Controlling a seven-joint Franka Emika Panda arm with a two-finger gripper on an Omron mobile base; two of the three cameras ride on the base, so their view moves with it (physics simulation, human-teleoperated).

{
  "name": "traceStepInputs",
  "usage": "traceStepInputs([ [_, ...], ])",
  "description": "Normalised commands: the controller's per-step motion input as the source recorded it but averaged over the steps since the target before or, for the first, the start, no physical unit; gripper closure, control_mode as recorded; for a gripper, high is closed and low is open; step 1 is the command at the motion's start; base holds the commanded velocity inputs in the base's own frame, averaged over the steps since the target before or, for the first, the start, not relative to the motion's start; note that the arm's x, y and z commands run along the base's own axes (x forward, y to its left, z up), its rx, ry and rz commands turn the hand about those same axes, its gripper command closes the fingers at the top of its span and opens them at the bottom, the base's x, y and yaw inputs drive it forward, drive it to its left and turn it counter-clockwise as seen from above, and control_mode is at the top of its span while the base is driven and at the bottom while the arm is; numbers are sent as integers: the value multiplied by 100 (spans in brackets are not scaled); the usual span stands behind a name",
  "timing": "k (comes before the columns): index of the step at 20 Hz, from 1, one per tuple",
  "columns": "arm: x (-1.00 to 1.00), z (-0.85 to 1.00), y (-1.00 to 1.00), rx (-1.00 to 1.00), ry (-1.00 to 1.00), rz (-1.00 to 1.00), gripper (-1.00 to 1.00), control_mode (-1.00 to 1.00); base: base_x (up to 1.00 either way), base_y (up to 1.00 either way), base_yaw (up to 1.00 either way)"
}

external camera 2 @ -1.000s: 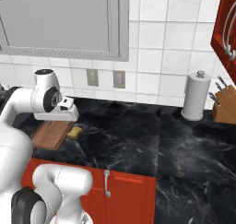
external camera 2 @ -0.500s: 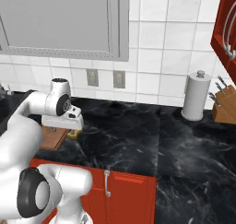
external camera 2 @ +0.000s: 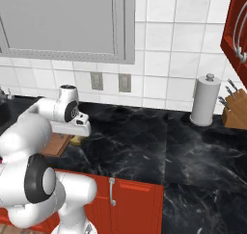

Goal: Pick up the sponge from the counter and clean the cutting board by briefly scrubbing or pressing down on the cutting board. Once finished, release the sponge.

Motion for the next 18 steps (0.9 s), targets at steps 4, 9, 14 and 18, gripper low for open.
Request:
traceStepInputs([
  [4,37,-19,0,0,0,0,-100,-100,0,0,0],
  [9,31,-23,0,0,0,0,-100,-100,0,0,0],
  [14,11,-19,5,0,0,-3,-100,-100,0,0,0],
  [18,3,-11,9,0,0,-4,-100,-100,0,0,0],
])
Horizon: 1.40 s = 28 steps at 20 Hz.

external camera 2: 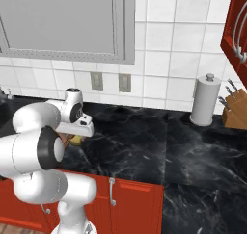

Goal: Pick up the sponge from the counter and clean the cutting board by briefly scrubbing or pressing down on the cutting board. Once finished, release the sponge.

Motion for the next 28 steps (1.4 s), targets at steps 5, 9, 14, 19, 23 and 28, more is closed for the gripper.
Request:
traceStepInputs([
  [5,3,-10,12,0,0,-5,-100,-100,0,0,0],
  [9,1,-18,3,0,0,-6,-100,-100,0,0,0],
  [14,7,-7,0,0,-6,-4,-100,-100,0,0,0],
  [19,8,-2,0,0,-4,-2,-100,-100,0,0,0],
  [23,3,0,1,0,-3,0,-100,-100,0,0,0],
  [28,9,-1,5,0,-2,0,-100,-100,0,0,0],
])
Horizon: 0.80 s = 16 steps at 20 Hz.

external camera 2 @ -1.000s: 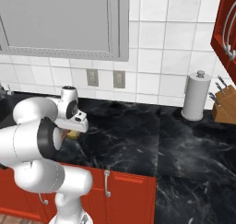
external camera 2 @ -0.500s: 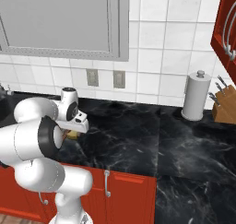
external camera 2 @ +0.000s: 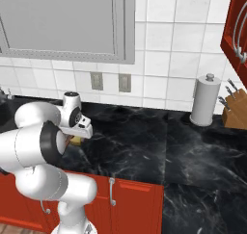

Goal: Pick up the sponge from the counter and clean the cutting board by briefly scrubbing or pressing down on the cutting board. Once finished, release the sponge.

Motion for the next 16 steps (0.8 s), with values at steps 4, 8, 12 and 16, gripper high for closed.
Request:
traceStepInputs([
  [4,13,-3,6,0,0,0,-100,-100,0,0,0],
  [8,12,-8,4,0,0,0,-100,-100,0,0,0],
  [12,13,-10,1,0,0,0,-100,-100,0,0,0],
  [16,13,-9,0,0,0,0,-100,-100,0,0,0],
])
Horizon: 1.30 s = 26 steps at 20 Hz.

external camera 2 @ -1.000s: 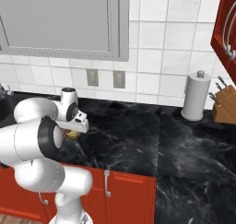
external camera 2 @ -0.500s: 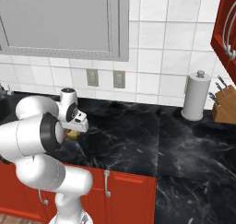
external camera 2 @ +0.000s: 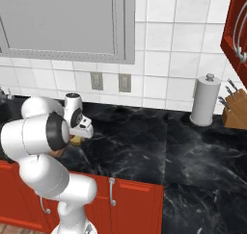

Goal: Pick up the sponge from the counter and clean the cutting board by briefly scrubbing or pressing down on the cutting board. Once finished, release the sponge.

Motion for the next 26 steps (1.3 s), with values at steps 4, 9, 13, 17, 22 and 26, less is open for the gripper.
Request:
traceStepInputs([
  [4,16,-4,0,0,0,0,-100,-100,0,0,0],
  [9,15,-6,1,0,0,0,-100,-100,0,0,0],
  [13,11,-15,3,0,0,0,-100,-100,0,0,0],
  [17,8,-18,3,0,0,0,-100,-100,0,0,0],
  [22,7,-16,0,0,0,0,-100,-100,0,0,0],
  [26,7,-17,0,0,0,0,-100,-100,0,0,0],
])
